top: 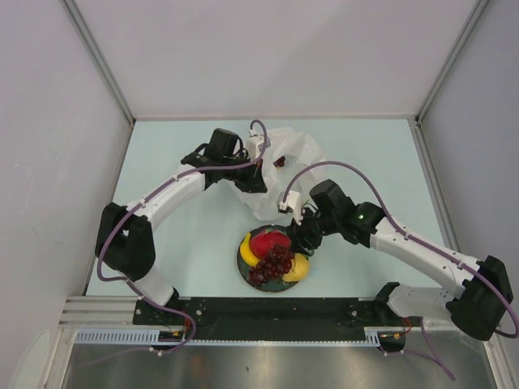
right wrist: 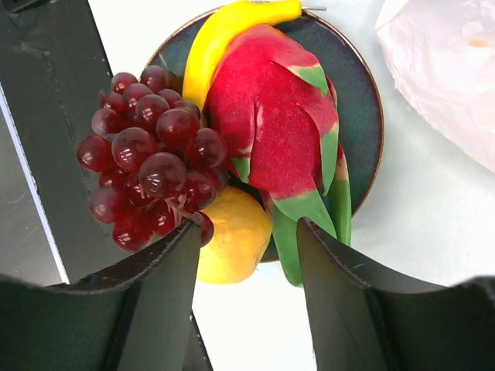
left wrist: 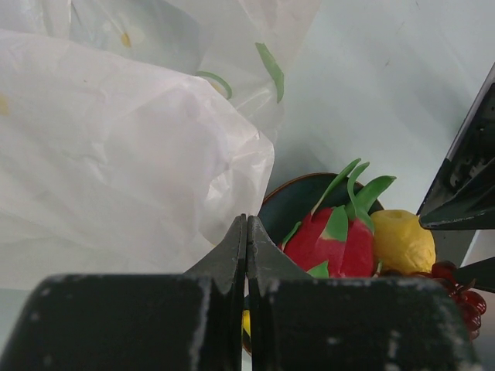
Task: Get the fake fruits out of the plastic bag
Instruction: Place the fake fruit on the plate.
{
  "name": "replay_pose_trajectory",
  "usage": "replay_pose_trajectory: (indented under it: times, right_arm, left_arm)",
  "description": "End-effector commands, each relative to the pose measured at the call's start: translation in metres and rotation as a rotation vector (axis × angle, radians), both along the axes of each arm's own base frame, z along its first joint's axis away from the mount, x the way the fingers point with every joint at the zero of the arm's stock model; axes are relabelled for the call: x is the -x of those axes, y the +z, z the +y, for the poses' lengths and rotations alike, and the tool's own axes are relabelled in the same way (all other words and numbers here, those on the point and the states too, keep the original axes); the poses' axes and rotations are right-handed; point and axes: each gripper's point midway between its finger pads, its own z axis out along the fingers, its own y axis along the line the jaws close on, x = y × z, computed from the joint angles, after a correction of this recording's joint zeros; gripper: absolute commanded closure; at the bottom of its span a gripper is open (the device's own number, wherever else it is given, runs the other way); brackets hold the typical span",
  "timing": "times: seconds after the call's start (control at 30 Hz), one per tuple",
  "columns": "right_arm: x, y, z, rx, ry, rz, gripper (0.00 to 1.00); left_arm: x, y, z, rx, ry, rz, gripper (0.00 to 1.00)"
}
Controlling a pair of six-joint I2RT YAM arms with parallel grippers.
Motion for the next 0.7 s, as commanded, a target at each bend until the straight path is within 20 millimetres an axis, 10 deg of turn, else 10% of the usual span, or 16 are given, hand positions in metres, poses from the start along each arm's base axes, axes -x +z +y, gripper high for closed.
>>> replay_pose_trajectory:
  times: [0.0,0.43,0.67]
  right_arm:
    - [-0.012,0.009,-0.002,0.005,-0.041,-0.019,0.38]
    - [-0.063,0.012,-0.025,0.046,-0.214,-0.037,0.28]
    - [-0.116,0.087,-0.004,-0.185,-0.325,-0.180,0.25]
  left_arm:
    - [-0.006,0.024,-0.011,0.069,-0.005,-0.012,1.00]
    - [0.002,0.030,-0.008,0.062,-0.018,0.003,1.00]
    - [-0.002,0.039,-0.004,0.032,-0.038,-0.026,1.00]
